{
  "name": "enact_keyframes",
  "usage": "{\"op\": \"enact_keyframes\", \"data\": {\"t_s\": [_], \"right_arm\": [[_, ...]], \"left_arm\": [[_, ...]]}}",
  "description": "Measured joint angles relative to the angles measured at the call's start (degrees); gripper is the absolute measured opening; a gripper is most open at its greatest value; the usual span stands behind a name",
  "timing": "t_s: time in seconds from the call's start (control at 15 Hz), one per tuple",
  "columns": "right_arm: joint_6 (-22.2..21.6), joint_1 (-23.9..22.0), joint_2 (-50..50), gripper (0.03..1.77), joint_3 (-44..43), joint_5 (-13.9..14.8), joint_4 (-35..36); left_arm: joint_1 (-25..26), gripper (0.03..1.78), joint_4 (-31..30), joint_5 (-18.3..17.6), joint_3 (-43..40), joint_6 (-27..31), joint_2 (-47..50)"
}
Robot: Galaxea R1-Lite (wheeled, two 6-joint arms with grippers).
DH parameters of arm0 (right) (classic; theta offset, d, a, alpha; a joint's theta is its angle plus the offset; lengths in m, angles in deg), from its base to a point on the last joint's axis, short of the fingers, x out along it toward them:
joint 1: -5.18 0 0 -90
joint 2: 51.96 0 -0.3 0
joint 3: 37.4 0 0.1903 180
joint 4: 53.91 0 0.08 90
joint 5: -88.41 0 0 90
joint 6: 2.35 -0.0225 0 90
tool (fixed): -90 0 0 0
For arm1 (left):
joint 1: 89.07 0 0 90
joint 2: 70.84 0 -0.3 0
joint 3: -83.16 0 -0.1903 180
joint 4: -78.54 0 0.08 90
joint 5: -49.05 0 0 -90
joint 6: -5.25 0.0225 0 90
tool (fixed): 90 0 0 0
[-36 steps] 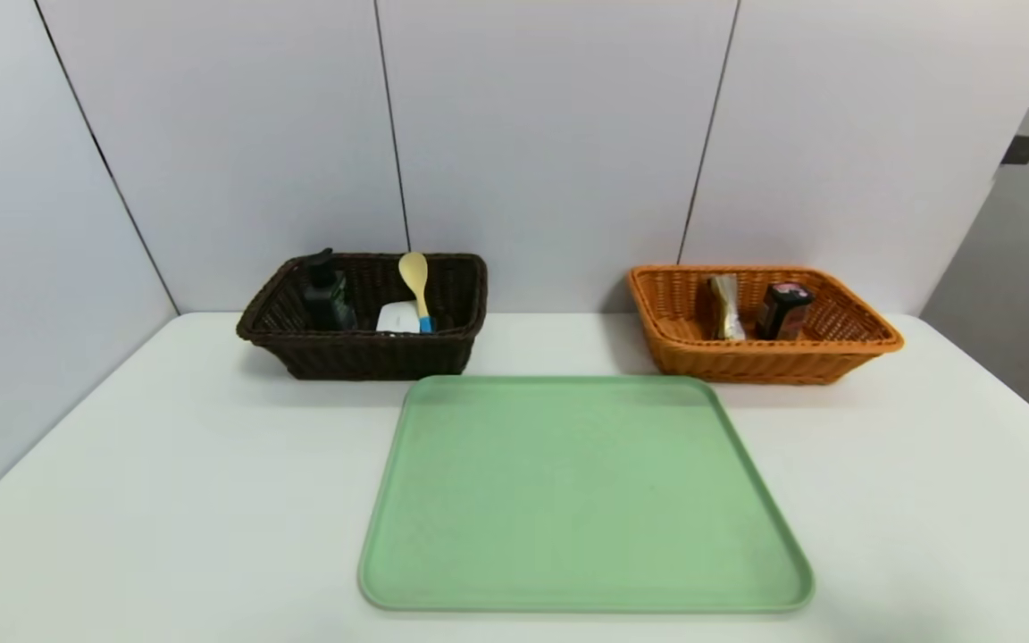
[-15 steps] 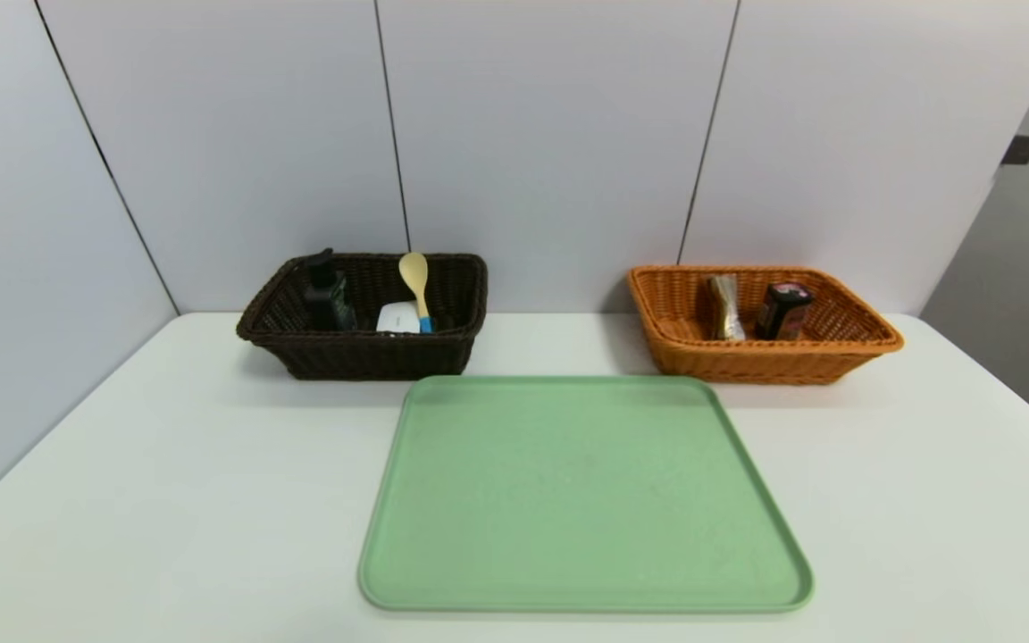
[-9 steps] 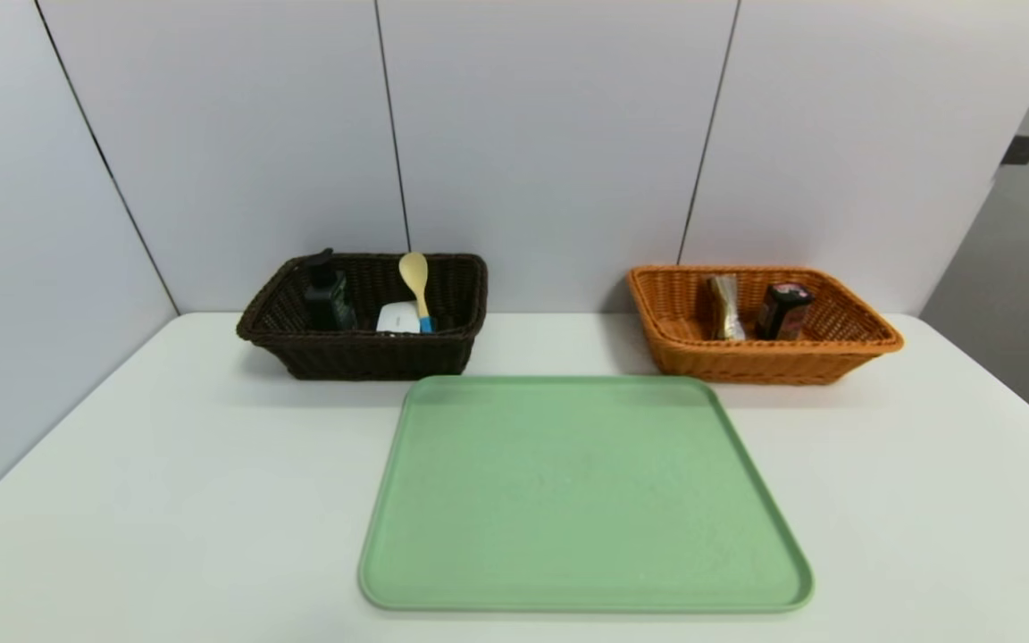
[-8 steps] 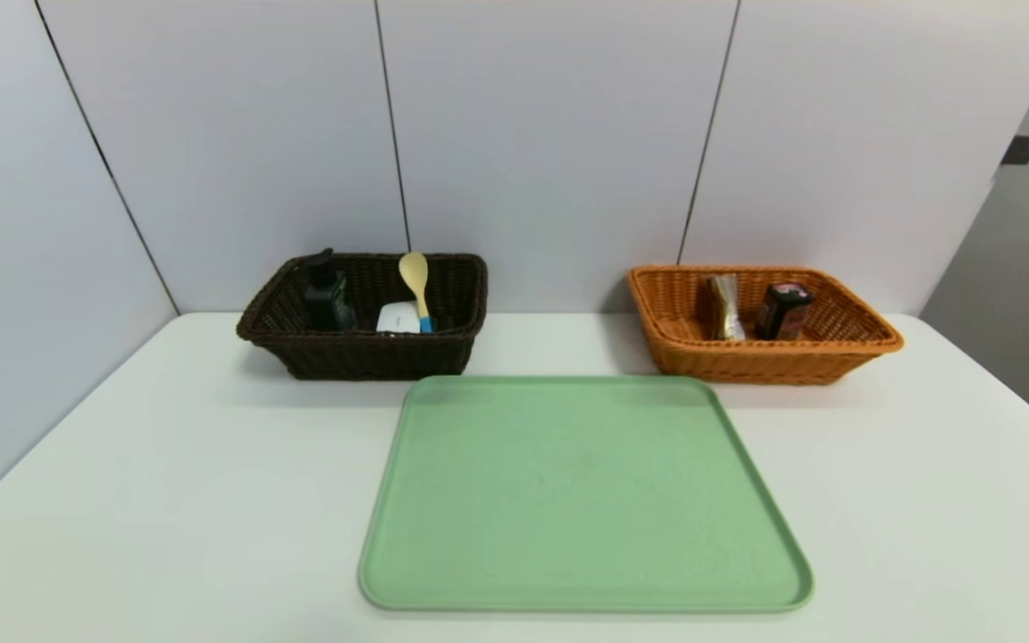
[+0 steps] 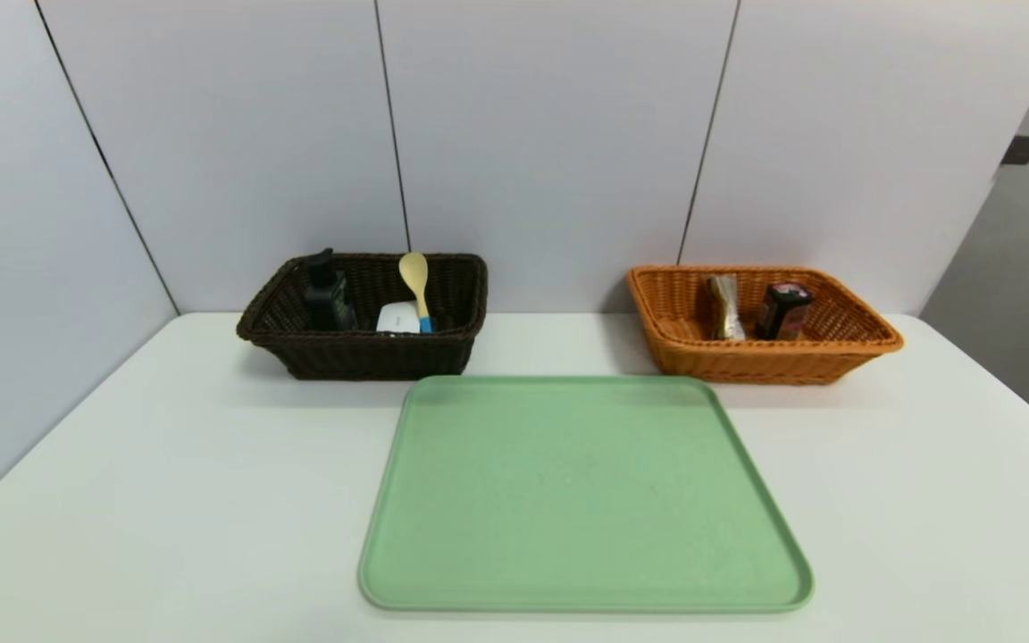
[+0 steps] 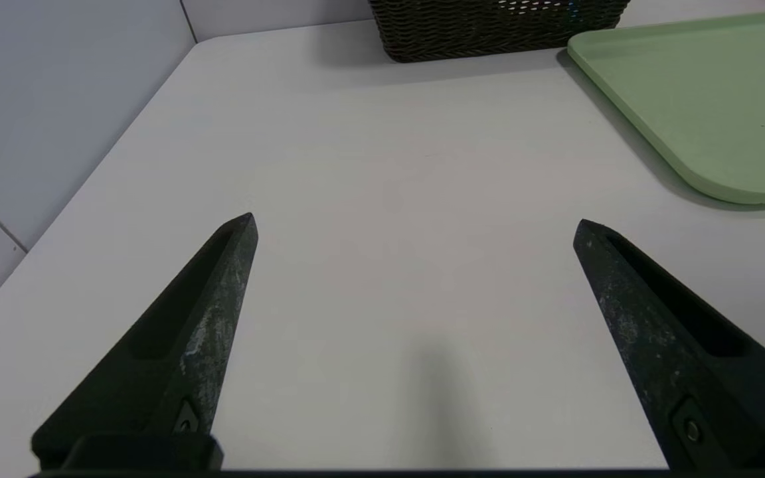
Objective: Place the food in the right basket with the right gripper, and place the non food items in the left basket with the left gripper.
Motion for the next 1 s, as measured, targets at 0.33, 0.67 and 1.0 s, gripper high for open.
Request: {"op": "enact_keyframes", "data": {"t_s": [0.33,0.67,1.0], "right_arm": [[0.1,0.0,0.0,1.71,0.0,0.0,0.0],[0.1,0.0,0.0,1.71,0.0,0.0,0.0],[0.0,0.0,0.0,1.71,0.0,0.0,0.0]], "left_arm": [[0.0,1.69,0.0,0.0,0.0,0.0,0.0],[0.0,1.69,0.0,0.0,0.0,0.0,0.0],[0.0,1.69,0.0,0.0,0.0,0.0,0.0]]}}
